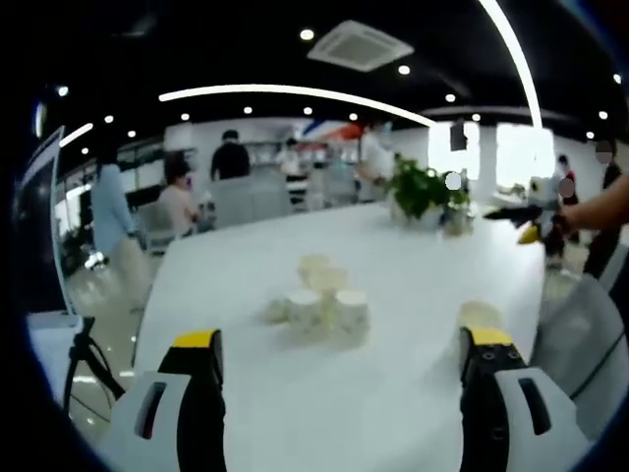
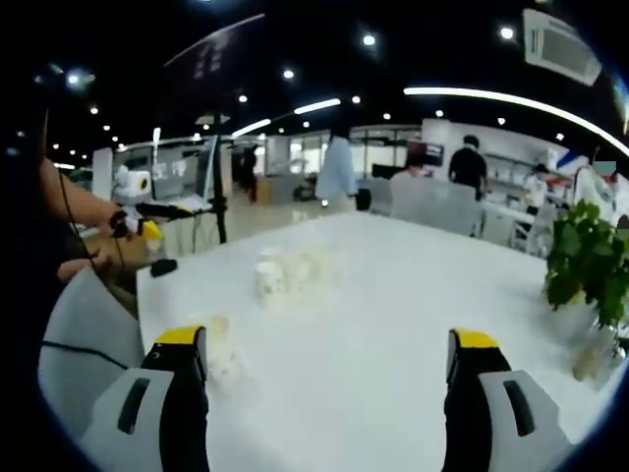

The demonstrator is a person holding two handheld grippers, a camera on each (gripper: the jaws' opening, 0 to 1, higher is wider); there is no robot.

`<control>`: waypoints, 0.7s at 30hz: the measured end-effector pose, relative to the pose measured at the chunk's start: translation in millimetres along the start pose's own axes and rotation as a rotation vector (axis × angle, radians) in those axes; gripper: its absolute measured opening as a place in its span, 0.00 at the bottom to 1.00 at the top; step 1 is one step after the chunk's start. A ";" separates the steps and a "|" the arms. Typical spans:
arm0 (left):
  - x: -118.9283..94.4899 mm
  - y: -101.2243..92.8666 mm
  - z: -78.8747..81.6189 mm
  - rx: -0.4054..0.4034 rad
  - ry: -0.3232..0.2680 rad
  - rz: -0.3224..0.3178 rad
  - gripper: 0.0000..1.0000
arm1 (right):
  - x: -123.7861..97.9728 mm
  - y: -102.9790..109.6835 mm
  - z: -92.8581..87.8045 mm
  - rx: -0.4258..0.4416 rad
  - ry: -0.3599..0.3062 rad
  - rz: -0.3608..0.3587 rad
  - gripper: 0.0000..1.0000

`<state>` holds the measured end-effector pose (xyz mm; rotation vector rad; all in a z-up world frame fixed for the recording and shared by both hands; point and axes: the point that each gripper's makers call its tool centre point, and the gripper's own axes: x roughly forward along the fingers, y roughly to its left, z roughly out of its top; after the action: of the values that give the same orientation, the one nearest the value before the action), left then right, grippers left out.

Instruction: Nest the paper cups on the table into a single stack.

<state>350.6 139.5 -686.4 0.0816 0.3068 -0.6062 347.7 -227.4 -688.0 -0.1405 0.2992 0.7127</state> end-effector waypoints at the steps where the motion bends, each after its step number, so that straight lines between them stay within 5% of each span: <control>1: 0.6 0.3 0.7 -0.005 -0.002 0.002 0.98 | -0.8 0.7 1.0 -0.001 0.001 -0.001 1.00; 21: 49.7 -4.2 11.0 0.045 0.018 -0.058 0.98 | -12.5 -2.1 -1.7 0.020 -0.003 -0.034 1.00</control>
<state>389.7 107.0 -691.1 0.1222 0.3136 -0.6702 339.7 -237.1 -685.6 -0.1255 0.3002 0.6759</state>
